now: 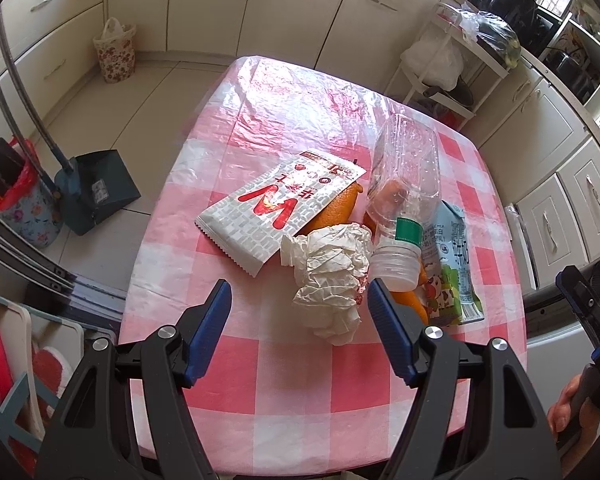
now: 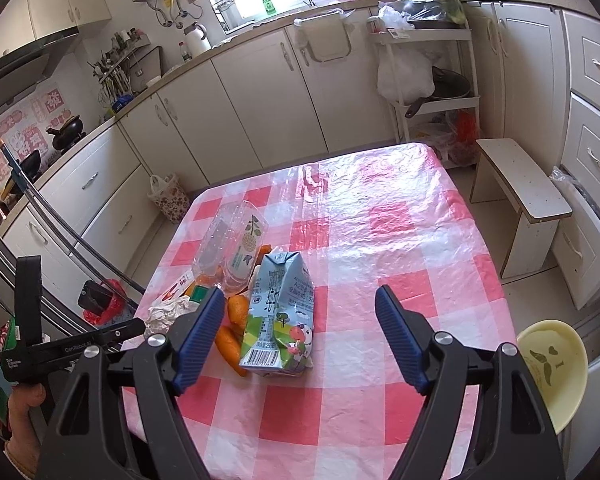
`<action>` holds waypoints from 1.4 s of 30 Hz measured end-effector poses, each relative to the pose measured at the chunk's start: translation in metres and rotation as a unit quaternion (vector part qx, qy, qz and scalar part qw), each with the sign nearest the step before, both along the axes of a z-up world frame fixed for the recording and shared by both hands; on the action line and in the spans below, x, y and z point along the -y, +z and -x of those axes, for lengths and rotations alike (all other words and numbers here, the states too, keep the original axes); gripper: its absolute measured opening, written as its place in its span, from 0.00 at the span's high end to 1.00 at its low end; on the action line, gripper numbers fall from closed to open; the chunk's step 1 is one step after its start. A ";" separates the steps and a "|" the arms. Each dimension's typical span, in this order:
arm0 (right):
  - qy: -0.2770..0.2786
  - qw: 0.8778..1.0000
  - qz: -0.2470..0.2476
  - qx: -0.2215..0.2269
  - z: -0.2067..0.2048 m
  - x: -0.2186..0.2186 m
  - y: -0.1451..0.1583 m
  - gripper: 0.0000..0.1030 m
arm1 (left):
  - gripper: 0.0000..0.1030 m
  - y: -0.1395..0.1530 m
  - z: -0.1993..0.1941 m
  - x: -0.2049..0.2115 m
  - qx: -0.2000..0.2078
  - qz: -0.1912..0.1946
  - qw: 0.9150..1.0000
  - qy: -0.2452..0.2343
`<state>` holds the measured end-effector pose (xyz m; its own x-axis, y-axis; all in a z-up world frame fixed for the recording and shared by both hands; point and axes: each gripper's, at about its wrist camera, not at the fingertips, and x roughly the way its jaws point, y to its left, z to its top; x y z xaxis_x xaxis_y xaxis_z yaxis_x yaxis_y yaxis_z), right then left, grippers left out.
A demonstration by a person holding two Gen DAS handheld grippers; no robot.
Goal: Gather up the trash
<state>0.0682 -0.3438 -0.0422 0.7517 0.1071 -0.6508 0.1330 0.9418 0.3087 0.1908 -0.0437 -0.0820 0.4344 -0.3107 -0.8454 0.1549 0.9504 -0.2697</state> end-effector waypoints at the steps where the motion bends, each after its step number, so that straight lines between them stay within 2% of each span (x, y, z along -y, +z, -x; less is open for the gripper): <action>1: 0.000 1.000 0.000 0.000 0.000 0.000 0.000 0.28 | 0.34 0.000 0.000 0.000 0.000 0.001 1.000 0.000; 42: 0.003 1.000 0.008 -0.002 -0.003 -0.006 -0.001 0.27 | 0.34 0.006 0.001 -0.009 0.004 0.015 1.000 0.006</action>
